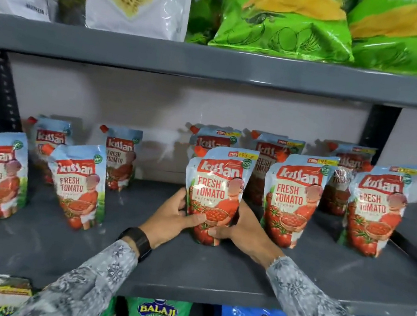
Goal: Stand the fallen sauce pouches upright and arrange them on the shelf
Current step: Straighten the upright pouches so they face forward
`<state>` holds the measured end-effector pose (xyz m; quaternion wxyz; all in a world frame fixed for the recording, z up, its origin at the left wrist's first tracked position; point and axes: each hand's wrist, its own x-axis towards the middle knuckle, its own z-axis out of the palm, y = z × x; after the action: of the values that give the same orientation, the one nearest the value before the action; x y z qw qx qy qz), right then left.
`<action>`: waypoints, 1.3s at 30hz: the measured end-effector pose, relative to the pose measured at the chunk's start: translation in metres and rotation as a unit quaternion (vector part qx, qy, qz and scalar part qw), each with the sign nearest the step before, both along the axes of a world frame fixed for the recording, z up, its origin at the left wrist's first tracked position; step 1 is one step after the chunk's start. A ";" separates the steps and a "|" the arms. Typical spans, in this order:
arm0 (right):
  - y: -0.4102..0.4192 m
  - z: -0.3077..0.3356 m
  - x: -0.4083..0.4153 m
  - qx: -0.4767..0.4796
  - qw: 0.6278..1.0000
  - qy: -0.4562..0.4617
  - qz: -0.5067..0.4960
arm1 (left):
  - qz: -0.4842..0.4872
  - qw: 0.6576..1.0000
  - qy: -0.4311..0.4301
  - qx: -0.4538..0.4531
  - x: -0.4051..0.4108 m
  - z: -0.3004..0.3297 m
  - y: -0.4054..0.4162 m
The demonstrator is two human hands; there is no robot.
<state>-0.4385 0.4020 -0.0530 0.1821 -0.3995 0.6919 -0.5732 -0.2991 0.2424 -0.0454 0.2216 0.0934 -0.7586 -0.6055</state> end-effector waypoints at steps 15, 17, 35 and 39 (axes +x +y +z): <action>0.025 -0.014 0.018 -0.039 0.992 0.000 -0.119 | 0.047 0.999 0.007 -0.002 0.013 -0.003 0.022; 0.029 -0.012 0.029 -0.063 0.980 0.011 -0.187 | 0.055 0.998 0.001 -0.010 0.024 -0.005 0.015; -0.205 0.001 0.176 -0.026 0.999 0.009 0.024 | 0.217 0.975 0.001 -0.055 0.215 0.012 -0.182; -0.218 -0.008 0.176 -0.004 0.999 0.025 0.021 | 0.055 0.997 -0.051 -0.035 0.206 0.011 -0.197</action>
<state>-0.2621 0.1838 -0.0610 0.1755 -0.4288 0.6852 -0.5620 -0.0930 0.0454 -0.0345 0.2184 0.1580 -0.7833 -0.5601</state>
